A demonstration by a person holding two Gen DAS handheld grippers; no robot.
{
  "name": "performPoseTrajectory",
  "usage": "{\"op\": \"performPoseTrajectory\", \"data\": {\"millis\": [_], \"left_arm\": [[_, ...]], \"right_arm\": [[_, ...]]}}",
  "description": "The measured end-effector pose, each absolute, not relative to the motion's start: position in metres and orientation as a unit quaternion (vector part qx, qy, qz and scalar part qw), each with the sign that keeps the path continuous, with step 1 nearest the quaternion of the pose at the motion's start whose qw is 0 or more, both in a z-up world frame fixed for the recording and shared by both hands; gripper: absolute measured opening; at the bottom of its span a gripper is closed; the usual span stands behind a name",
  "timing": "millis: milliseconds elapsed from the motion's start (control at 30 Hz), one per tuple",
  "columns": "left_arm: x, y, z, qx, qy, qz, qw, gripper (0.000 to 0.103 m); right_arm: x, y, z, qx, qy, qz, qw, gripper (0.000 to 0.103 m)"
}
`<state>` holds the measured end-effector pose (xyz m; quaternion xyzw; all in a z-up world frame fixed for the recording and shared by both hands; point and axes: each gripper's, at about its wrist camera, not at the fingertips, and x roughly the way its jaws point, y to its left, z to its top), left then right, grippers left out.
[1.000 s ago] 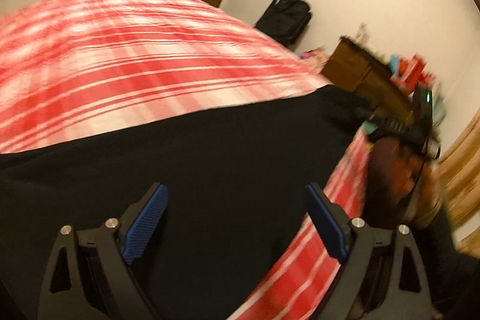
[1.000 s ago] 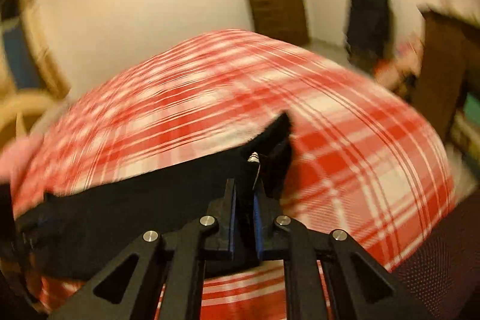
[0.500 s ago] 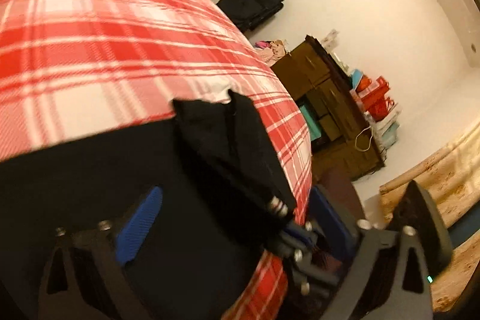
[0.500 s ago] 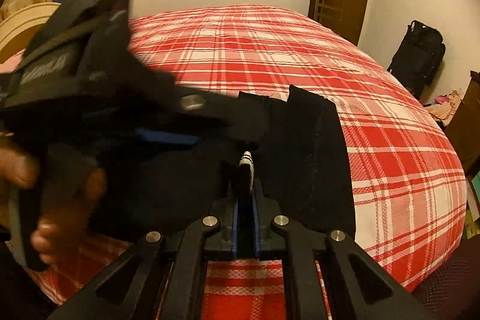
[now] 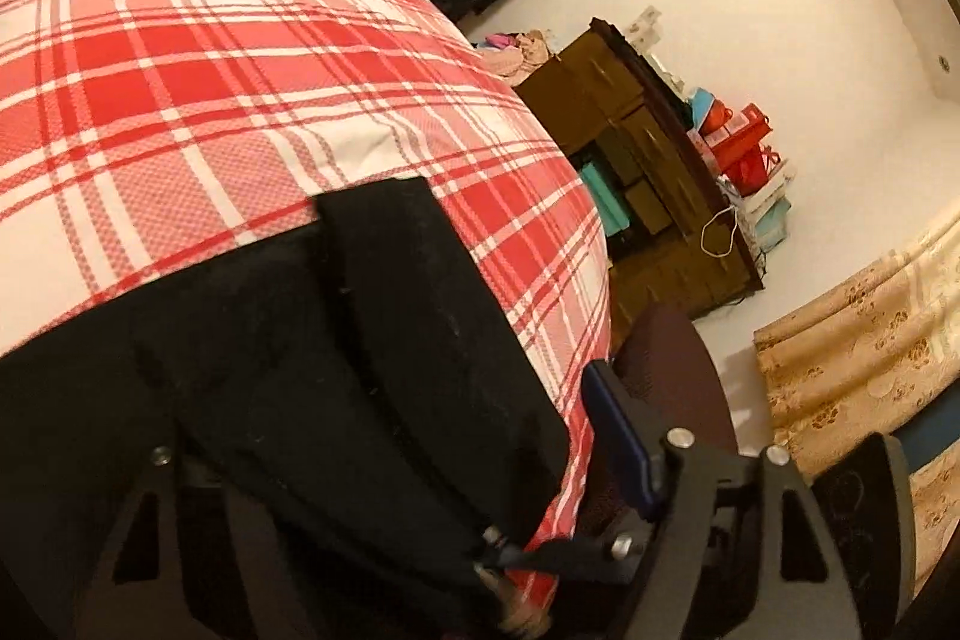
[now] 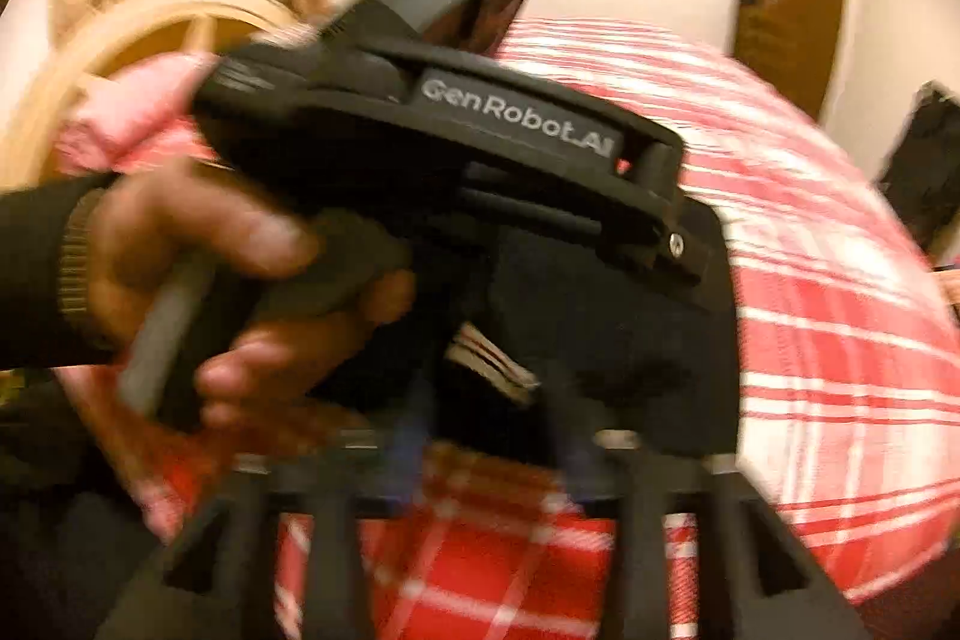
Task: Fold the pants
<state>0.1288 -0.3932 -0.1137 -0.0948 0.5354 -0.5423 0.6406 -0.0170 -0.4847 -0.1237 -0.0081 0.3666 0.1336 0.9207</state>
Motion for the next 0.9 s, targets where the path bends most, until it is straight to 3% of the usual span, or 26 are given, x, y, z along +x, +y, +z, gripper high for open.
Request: {"op": "performPoseTrajectory", "data": {"millis": [267,633,767,900], "left_arm": [[0.135,-0.389,-0.114,-0.111,0.539,-0.537,0.639,0.078],[0.133,-0.395,-0.114,-0.124,0.540,-0.527,0.645,0.081],[0.133,-0.398,-0.113,-0.124,0.539,-0.527,0.646,0.081],[0.134,-0.399,-0.114,-0.126,0.540,-0.526,0.644,0.082]], "right_arm": [[-0.028,-0.544,-0.113,0.068,0.373,0.166,0.910,0.054],[-0.019,-0.576,-0.115,0.041,0.365,-0.042,0.929,0.054],[-0.011,-0.596,-0.128,0.067,0.377,-0.077,0.921,0.054],[-0.007,-0.647,-0.136,0.163,0.380,-0.110,0.904,0.054]]}}
